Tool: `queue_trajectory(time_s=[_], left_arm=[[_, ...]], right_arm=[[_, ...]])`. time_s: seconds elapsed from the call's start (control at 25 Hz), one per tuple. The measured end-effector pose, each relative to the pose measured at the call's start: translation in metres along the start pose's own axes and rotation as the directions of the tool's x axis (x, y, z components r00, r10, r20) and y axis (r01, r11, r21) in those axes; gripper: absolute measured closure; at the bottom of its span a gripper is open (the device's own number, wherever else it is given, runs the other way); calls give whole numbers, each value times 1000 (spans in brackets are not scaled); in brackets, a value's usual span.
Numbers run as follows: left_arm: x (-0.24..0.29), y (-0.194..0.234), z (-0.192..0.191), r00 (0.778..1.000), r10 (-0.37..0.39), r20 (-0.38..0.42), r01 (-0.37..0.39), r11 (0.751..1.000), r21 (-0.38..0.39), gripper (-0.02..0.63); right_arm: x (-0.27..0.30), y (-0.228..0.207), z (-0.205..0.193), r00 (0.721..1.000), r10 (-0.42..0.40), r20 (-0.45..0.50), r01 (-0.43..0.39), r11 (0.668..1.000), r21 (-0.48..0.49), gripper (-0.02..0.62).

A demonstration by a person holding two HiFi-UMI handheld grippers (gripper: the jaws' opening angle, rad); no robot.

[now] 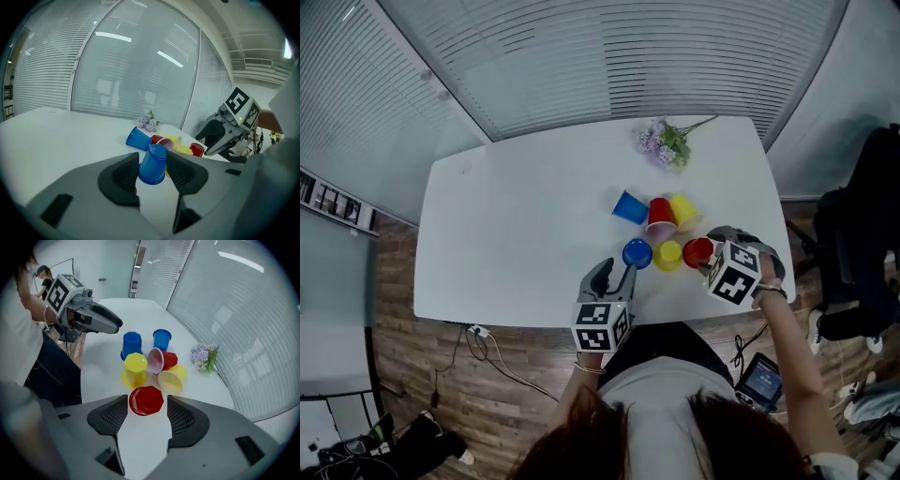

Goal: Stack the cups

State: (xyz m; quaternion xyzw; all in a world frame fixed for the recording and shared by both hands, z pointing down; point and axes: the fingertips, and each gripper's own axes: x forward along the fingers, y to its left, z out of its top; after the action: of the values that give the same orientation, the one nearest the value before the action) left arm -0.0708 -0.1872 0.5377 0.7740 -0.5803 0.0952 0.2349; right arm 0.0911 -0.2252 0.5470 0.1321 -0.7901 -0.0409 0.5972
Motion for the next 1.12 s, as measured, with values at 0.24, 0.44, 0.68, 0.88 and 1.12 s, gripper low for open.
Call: queue_trajectory(time_s=[0.24,0.44,0.68,0.88,1.12], left_arm=[[-9,1,28,999,1,50,0,1000,-16,549],[-8,-2,56,998,-58,36,60,996,-68,578],[2,-6,86,995,-98,-6,98,993,-63,578],[21,-16,100,988,-130,-78,128,991,-36,578],[43,-27,110,967,-192,-167,182,981,-73,577]], right_arm=[[-36,-8,21,973,1,233,-50,977,205,350],[-64,-37,26,917,-85,389,-39,953,301,481],[-74,-69,25,863,-144,485,-45,933,358,557],[-71,-95,25,826,-146,544,-81,924,373,568],[-59,-112,30,820,-55,570,-212,895,392,568]])
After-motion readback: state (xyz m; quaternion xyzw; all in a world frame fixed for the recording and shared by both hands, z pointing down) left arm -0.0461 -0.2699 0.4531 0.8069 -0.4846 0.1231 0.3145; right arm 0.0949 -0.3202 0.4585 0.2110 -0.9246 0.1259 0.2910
